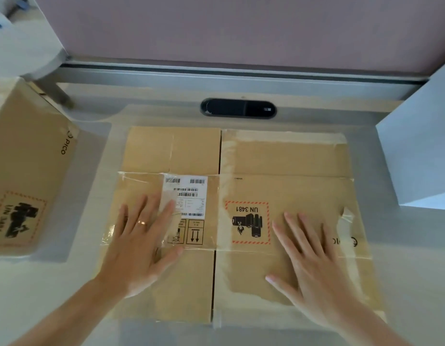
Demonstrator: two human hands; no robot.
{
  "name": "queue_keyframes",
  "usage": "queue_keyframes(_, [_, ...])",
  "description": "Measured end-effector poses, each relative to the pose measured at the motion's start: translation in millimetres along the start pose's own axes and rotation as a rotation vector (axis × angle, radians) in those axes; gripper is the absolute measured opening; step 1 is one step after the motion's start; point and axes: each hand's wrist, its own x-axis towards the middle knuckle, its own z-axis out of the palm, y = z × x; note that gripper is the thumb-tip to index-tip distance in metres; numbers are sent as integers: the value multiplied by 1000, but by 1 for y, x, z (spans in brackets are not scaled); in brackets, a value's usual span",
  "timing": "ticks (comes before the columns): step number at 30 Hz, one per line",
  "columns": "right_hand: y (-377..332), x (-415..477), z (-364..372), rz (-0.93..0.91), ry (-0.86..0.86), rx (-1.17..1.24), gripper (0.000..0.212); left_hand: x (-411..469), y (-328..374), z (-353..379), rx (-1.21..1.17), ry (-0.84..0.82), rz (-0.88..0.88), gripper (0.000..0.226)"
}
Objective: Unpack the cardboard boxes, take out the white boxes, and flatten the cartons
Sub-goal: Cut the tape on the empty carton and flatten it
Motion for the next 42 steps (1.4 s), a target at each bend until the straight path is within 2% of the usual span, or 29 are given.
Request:
queue_keyframes(3, [2,0,9,17,31,26,96,2,0,3,21,20,-8,86])
queue_keyframes(5, [7,4,7,20,83,122,93,13,-6,-7,-133,99,-43,77])
queue_keyframes(6, [12,5,5,66,125,196,92,20,-10,-14,-227,158,-119,70])
queue_keyframes(7, [20,9,0,149,175,257,91,29,-17,-19,-303,201,-227,68])
queue_keyframes(9, [42,20,-13,391,237,336,95,41,-29,-27,-347,166,-427,83])
queue_keyframes(11, [63,29,-27,651,178,414,107,39,-35,-26,-258,53,-447,95])
queue_keyframes(12, [71,31,-30,709,136,441,111,34,-37,-23,-250,31,-435,99])
queue_keyframes(16, [81,39,-36,694,156,559,109,26,-39,-21,-508,107,-513,101])
queue_keyframes(19, [83,41,-50,751,174,721,107,37,-49,-38,-833,151,-588,85])
queue_keyframes(22, [86,33,-67,713,236,899,90,32,-59,-58,-946,134,-591,69])
queue_keyframes(28, [81,31,-132,584,297,1018,77,23,-60,-115,-845,191,-571,84])
queue_keyframes(37, [57,-5,-253,395,447,1052,81,-9,-49,-249,-820,314,-443,94])
queue_keyframes(42, [45,-37,-305,240,434,1129,85,-70,-20,-302,-781,404,-459,95])
